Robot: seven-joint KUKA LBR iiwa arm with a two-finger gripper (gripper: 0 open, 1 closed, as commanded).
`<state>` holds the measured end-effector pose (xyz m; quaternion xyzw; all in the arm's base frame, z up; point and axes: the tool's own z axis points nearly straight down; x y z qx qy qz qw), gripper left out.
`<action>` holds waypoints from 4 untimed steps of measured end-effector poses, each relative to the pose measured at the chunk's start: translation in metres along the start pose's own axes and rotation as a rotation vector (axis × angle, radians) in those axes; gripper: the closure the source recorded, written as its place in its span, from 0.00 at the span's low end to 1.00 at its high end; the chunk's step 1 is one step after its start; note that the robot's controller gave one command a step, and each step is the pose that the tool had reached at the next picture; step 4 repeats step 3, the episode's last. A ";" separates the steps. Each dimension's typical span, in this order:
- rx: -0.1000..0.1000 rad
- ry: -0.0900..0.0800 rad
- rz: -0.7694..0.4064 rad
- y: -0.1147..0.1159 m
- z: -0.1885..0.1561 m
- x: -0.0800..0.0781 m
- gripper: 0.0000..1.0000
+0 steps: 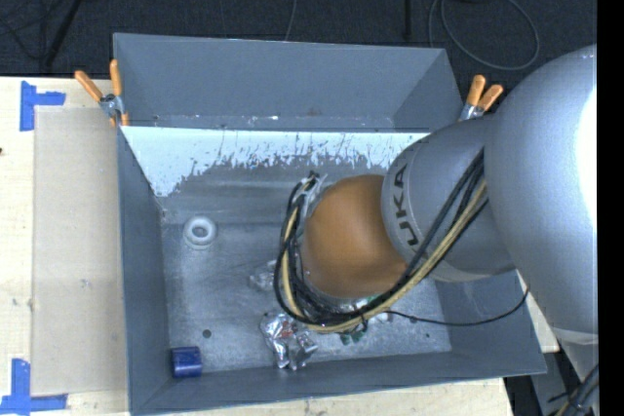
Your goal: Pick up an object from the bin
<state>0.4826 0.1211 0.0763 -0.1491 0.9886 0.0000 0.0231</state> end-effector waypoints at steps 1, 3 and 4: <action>-0.007 0.029 0.006 0.002 0.002 0.008 1.00; -0.007 0.038 -0.023 -0.026 -0.177 -0.012 1.00; -0.007 0.038 -0.023 -0.026 -0.177 -0.012 1.00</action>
Offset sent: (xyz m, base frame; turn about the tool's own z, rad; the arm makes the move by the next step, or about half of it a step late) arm 0.0000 0.0000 0.0000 0.0000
